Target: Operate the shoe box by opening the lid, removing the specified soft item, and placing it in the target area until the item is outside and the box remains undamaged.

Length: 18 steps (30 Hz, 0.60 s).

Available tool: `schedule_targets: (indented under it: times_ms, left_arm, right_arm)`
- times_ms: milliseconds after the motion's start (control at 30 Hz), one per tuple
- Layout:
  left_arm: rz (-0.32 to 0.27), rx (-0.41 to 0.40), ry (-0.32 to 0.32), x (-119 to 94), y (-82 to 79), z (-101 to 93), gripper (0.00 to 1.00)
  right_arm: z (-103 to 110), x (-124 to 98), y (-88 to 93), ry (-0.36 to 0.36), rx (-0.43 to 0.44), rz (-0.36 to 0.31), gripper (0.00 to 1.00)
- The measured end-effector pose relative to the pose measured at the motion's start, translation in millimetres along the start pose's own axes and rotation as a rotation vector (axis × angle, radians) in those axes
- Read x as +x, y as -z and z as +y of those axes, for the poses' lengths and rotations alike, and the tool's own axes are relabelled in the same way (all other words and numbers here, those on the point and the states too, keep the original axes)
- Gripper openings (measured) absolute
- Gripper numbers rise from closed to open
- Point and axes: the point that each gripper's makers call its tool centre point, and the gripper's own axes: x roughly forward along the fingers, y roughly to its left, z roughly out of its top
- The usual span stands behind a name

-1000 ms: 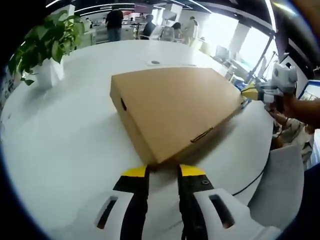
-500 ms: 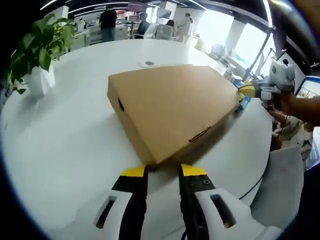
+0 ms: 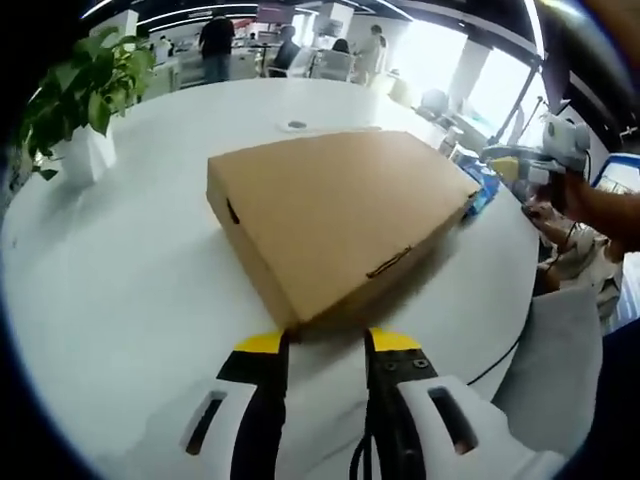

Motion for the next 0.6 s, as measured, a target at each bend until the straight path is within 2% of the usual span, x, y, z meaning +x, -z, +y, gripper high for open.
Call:
schedule_targets:
  times_ms: [100,200,400,500,600]
  left_arm:
    - [0.021,0.014,-0.001,2,2.2,3.0,0.24]
    - [0.015,0.029,-0.002,3,-2.7,3.8,0.25]
    - [0.033,0.044,-0.001,4,-3.2,3.9,0.26]
    - [0.034,0.055,0.003,5,-2.8,1.6,0.27]
    - [0.040,0.051,0.004,6,-2.4,1.4,0.28]
  right_arm:
    - [4,1,11.8,-0.006,-0.024,0.036,0.23]
    - [12,10,17.2,-0.025,-0.034,0.049,0.22]
    - [31,36,1.5,-0.036,-0.054,0.031,0.20]
    - [40,53,8.8,-0.052,-0.155,0.094,0.19]
    - [43,59,7.9,-0.057,-0.161,0.094,0.15]
